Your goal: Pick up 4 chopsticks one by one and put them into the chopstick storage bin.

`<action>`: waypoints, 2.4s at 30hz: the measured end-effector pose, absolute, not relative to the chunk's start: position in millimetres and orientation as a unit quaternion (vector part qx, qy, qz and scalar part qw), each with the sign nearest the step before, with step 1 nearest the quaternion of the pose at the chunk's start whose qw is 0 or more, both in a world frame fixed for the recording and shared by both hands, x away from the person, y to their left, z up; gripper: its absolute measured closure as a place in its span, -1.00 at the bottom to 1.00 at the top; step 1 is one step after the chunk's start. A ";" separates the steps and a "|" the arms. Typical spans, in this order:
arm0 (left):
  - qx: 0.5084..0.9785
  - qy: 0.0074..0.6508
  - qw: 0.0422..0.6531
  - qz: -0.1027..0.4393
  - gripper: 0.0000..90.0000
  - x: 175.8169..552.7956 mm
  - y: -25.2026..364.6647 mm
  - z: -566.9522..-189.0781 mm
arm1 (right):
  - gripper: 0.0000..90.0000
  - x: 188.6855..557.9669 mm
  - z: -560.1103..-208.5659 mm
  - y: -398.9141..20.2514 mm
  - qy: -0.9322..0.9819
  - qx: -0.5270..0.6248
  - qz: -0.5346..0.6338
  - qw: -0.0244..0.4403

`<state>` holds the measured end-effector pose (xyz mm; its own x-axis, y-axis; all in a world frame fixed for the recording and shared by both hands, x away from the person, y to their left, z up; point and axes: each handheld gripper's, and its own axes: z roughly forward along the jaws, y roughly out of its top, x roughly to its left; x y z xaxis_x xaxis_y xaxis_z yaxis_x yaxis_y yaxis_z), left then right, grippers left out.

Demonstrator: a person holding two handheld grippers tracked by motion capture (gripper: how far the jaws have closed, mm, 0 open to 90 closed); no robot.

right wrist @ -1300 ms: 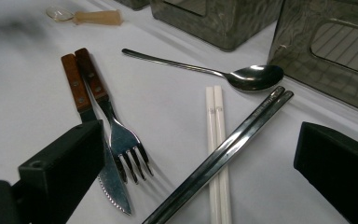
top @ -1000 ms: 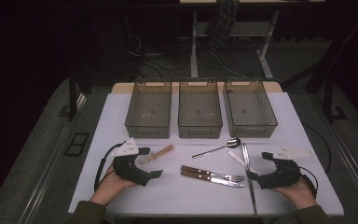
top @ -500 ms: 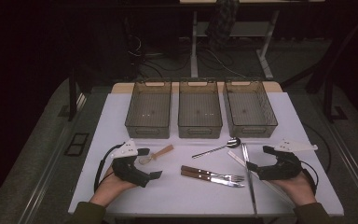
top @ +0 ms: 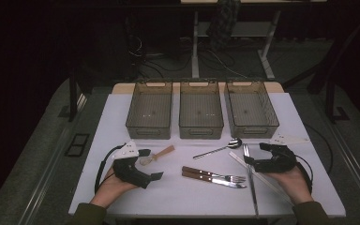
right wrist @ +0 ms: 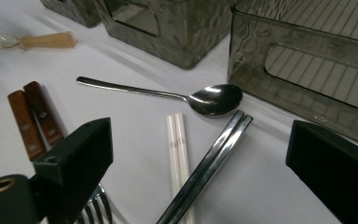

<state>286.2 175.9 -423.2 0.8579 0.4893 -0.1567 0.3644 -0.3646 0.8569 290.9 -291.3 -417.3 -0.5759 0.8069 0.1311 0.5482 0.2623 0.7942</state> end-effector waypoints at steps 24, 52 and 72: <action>0.824 0.260 0.499 0.066 -1.00 285.2 178.0 -422.8 | -0.20 333.6 -429.9 -279.3 0.773 0.488 0.387 0.122; 0.828 0.256 0.494 0.066 -1.00 284.5 177.0 -423.0 | 0.15 333.9 -443.6 -276.4 0.781 0.517 0.335 0.099; 0.828 0.254 0.495 0.063 -1.00 284.6 176.8 -423.3 | 0.34 333.7 -444.5 -274.7 0.784 0.518 0.326 0.106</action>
